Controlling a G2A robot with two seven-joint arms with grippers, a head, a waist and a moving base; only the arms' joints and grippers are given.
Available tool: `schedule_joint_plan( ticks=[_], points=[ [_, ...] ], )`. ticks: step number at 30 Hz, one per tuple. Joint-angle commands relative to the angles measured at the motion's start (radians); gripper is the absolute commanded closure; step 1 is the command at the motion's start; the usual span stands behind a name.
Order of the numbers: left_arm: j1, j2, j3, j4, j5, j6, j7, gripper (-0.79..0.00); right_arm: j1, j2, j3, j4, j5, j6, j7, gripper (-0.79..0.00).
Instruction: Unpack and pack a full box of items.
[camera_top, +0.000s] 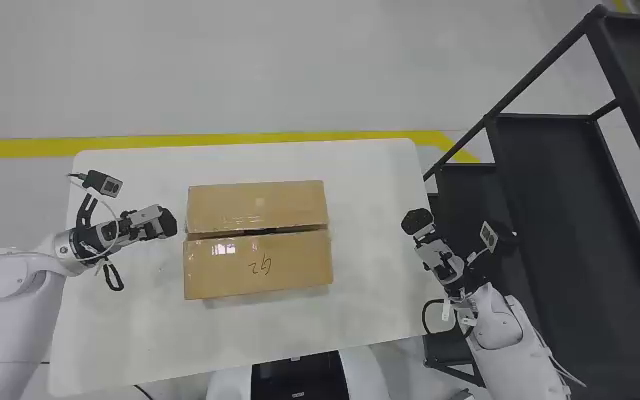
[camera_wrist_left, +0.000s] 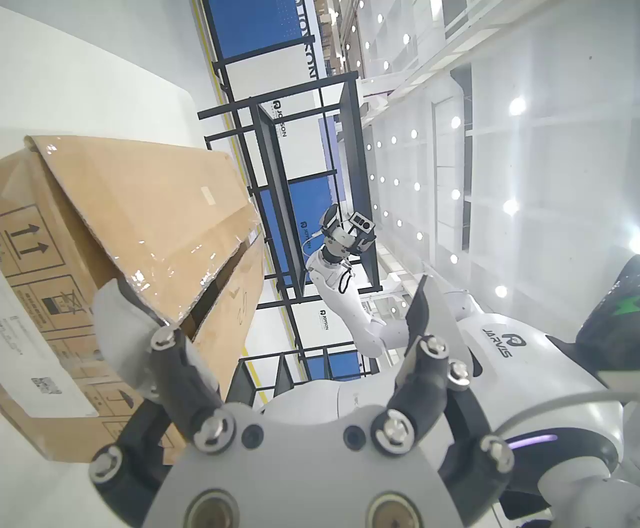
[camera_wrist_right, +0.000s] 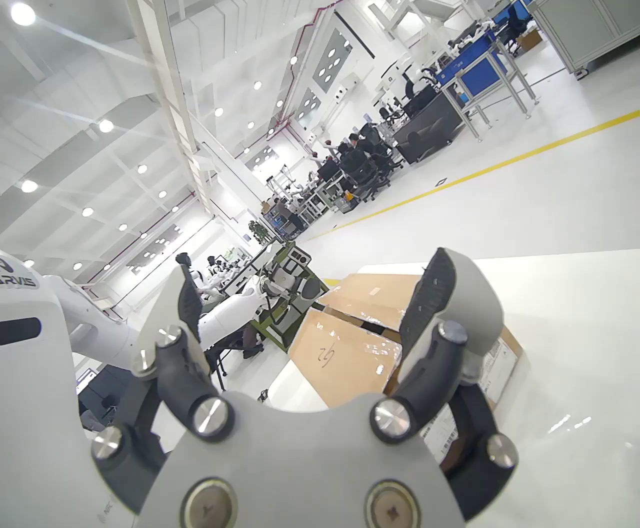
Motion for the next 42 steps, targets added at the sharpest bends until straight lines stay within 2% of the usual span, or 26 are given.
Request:
schedule_joint_plan(
  ticks=[1, 25, 28, 37, 42],
  points=[
    [0.0, 0.0, 0.0, 0.0, 0.0, 0.0, 0.0, -0.785, 0.0, 0.0, 0.0, 0.0, 0.0, 0.0, 0.0, -0.785],
    [0.0, 0.0, 0.0, 0.0, 0.0, 0.0, 0.0, -0.785, 0.0, 0.0, 0.0, 0.0, 0.0, 0.0, 0.0, -0.785],
    [0.004, 0.002, 0.009, -0.03, 0.077, 0.004, 0.009, -0.785, 0.0, 0.0, 0.0, 0.0, 0.0, 0.0, 0.0, -0.785],
    [0.001, 0.007, -0.01, -0.023, 0.16, -0.068, -0.011, -0.785, 0.0, 0.0, 0.0, 0.0, 0.0, 0.0, 0.0, -0.785],
    [-0.009, 0.005, 0.0, 0.002, 0.151, -0.099, -0.019, -0.785, 0.0, 0.0, 0.0, 0.0, 0.0, 0.0, 0.0, -0.785]
  ],
)
